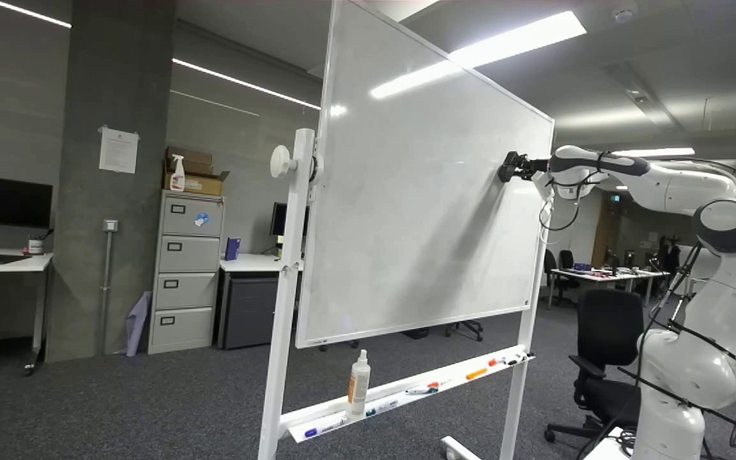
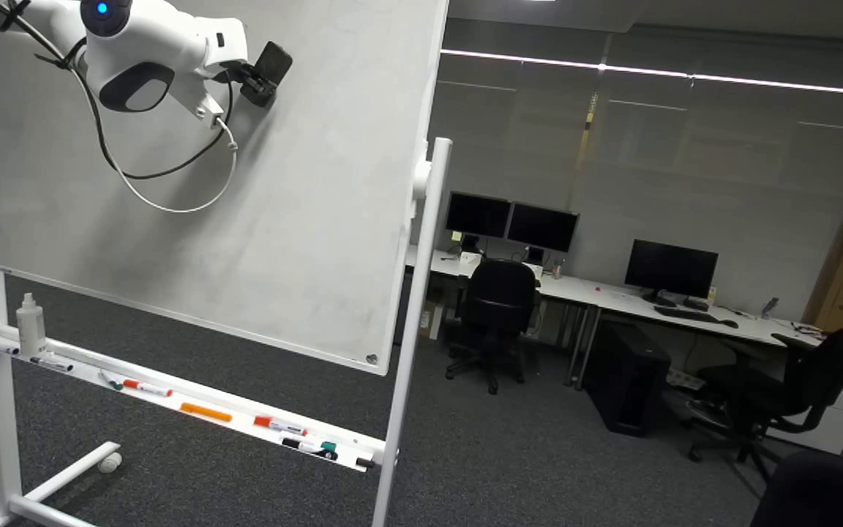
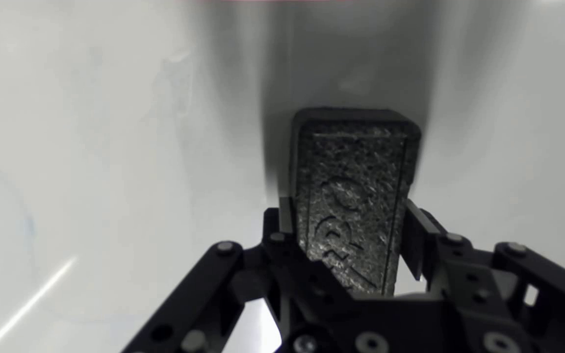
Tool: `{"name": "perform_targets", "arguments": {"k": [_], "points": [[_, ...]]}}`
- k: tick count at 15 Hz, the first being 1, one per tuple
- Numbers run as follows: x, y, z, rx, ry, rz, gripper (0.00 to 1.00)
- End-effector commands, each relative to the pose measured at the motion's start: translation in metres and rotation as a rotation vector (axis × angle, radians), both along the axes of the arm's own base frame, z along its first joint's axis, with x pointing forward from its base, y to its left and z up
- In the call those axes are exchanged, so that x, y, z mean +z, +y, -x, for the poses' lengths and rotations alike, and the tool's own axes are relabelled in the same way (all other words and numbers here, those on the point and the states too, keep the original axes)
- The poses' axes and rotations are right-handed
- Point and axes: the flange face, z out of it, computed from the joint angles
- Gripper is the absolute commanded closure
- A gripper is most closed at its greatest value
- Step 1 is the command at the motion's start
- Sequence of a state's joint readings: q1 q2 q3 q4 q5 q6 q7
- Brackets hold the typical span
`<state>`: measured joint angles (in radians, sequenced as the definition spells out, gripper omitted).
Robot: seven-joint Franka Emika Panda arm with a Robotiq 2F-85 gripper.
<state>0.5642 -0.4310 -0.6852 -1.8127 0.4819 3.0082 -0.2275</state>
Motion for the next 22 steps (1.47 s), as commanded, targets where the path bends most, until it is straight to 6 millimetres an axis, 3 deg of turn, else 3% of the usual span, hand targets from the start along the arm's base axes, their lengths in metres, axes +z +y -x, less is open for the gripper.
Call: {"name": "perform_targets", "arguments": {"k": [1, 12, 13, 18, 19, 22], "points": [[0.0000, 0.0000, 0.0000, 0.000, 0.000, 0.000, 0.45], [0.0000, 0.0000, 0.0000, 0.000, 0.000, 0.000, 0.45], [0.0002, -0.0002, 0.0007, -0.004, -0.001, 0.002, 0.70], [0.0031, 0.0059, 0.0085, 0.009, -0.010, 0.024, 0.70], [0.0003, 0.0010, 0.0015, 0.000, 0.000, 0.002, 0.45], [0.0004, 0.0016, 0.0022, 0.000, 0.000, 0.004, 0.45]]}}
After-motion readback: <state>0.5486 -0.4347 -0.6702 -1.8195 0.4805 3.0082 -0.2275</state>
